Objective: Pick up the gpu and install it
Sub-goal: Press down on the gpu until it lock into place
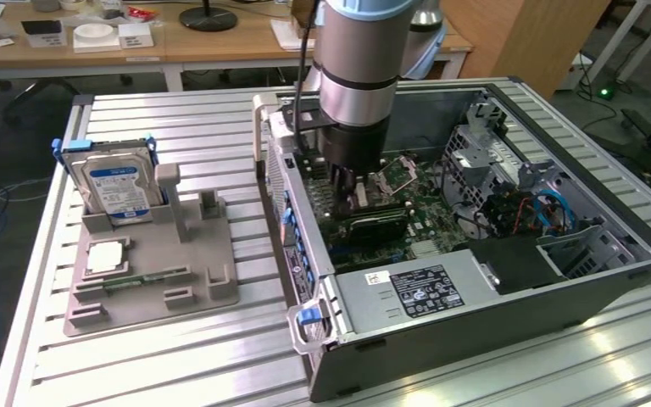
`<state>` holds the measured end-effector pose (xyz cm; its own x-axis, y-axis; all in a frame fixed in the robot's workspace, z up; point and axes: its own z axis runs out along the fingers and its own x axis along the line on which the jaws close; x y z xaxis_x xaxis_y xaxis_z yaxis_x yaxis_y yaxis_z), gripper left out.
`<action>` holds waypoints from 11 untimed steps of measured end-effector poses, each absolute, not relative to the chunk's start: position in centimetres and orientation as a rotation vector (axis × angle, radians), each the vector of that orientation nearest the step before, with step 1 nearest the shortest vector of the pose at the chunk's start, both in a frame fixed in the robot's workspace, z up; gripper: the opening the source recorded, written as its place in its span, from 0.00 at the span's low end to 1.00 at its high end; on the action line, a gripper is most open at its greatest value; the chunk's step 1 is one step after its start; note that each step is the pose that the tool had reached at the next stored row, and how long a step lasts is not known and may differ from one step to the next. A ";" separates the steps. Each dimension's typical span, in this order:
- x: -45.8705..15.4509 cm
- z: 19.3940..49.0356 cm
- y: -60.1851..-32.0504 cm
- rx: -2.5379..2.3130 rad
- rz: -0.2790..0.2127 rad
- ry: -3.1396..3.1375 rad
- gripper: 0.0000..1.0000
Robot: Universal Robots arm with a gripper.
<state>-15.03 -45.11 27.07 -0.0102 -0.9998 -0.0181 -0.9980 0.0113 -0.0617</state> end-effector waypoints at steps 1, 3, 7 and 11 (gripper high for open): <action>-14.9 27.1 -45.1 -2.170 -0.048 2.193 0.11; -14.6 27.1 -45.1 -2.170 -0.047 2.194 0.11; -14.5 26.8 -45.1 -2.171 -0.044 2.195 0.11; -14.5 26.5 -45.1 -2.174 -0.039 2.197 0.11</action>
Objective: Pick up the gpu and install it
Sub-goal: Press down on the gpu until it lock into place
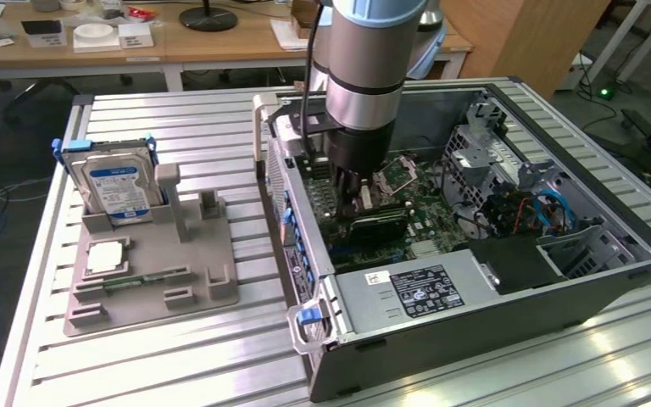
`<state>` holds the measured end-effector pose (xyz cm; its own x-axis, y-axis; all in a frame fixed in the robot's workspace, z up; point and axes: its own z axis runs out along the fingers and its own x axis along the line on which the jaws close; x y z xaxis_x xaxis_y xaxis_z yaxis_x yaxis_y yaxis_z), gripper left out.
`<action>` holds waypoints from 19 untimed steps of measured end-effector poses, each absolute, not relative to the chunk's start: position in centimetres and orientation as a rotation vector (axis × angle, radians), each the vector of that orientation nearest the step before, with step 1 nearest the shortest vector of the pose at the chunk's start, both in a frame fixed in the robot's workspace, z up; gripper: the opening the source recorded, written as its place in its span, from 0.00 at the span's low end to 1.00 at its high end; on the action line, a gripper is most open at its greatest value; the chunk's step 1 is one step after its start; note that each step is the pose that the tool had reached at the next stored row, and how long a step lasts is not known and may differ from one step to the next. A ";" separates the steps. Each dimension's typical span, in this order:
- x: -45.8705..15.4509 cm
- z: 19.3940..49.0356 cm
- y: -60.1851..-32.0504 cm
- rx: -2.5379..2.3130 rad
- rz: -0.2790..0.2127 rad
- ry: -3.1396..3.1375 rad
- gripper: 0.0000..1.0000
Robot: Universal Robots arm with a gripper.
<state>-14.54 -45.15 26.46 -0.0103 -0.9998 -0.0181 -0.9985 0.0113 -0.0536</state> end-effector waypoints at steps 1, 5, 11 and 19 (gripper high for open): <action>-14.5 26.4 -45.1 -2.175 -0.037 2.198 0.11; -14.5 26.1 -45.2 -2.180 -0.027 2.204 0.11; -14.5 26.2 -45.1 -2.177 -0.012 2.202 0.11; -14.5 27.9 -45.1 -2.175 -0.004 2.200 0.11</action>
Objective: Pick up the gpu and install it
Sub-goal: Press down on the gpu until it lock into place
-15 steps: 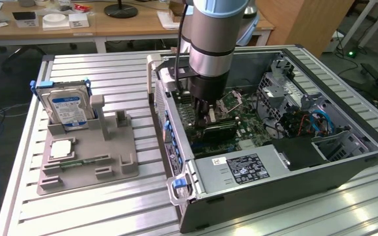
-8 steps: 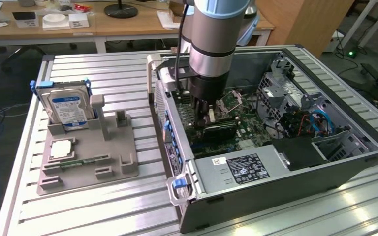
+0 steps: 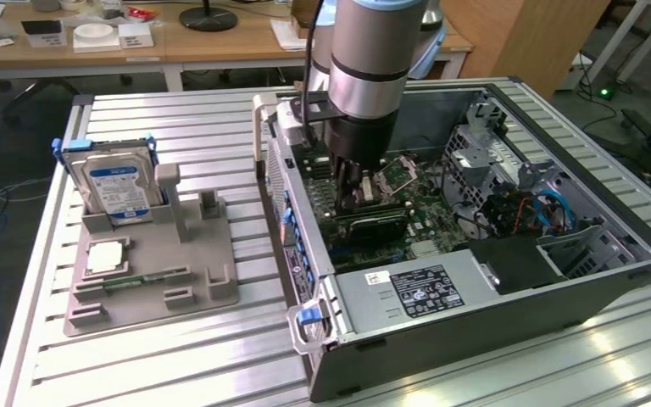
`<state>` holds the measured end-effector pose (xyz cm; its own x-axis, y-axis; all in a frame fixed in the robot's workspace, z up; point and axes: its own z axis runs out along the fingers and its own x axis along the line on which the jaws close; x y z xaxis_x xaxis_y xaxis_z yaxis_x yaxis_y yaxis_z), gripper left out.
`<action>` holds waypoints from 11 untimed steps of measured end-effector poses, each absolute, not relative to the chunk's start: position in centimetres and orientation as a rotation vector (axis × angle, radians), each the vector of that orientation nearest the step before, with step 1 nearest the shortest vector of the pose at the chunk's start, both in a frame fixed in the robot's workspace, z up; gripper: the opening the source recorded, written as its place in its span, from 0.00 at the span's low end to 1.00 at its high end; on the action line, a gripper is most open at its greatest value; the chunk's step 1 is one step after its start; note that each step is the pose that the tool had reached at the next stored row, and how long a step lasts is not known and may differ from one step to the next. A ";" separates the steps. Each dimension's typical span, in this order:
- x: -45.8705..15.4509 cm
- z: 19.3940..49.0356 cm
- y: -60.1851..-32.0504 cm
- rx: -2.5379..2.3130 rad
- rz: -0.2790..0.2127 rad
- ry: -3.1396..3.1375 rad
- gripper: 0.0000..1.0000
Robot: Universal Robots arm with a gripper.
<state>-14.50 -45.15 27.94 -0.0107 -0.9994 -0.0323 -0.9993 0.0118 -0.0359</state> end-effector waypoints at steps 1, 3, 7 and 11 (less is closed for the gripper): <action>-14.5 27.9 -45.1 -2.175 -0.004 2.200 0.11; -14.5 28.0 -45.1 -2.175 -0.004 2.200 0.11; -14.5 28.0 -45.1 -2.175 -0.004 2.200 0.11; -14.5 28.0 -45.1 -2.175 -0.004 2.200 0.11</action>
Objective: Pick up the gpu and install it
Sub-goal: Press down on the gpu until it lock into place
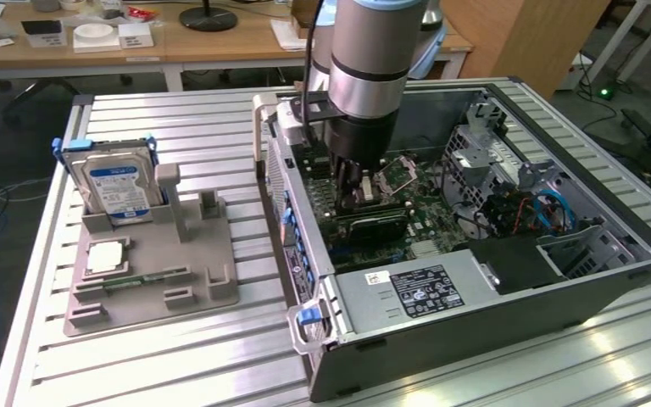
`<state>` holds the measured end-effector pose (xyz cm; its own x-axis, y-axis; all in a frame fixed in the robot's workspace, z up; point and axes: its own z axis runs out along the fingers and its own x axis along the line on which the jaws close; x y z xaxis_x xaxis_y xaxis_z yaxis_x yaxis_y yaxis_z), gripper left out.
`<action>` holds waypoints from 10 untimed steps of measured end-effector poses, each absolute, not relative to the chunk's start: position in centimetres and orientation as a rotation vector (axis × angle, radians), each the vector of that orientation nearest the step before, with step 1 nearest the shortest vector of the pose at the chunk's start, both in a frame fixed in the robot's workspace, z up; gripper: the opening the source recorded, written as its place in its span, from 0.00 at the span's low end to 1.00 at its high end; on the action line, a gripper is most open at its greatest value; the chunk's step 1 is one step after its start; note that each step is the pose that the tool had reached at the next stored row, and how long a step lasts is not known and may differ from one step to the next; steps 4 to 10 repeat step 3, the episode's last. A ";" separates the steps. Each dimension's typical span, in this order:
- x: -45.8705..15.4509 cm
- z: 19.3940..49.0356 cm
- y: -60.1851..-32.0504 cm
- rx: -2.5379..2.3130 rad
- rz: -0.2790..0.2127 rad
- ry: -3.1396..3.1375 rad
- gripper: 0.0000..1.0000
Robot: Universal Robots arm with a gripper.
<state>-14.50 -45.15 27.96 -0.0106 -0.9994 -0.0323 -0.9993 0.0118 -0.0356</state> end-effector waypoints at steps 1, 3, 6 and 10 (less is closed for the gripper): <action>-14.5 28.0 -45.1 -2.175 -0.004 2.200 0.11; -14.5 28.0 -45.1 -2.175 -0.004 2.200 0.11; -14.5 28.0 -45.1 -2.175 -0.004 2.200 0.11; -14.5 28.0 -45.1 -2.175 -0.004 2.200 0.11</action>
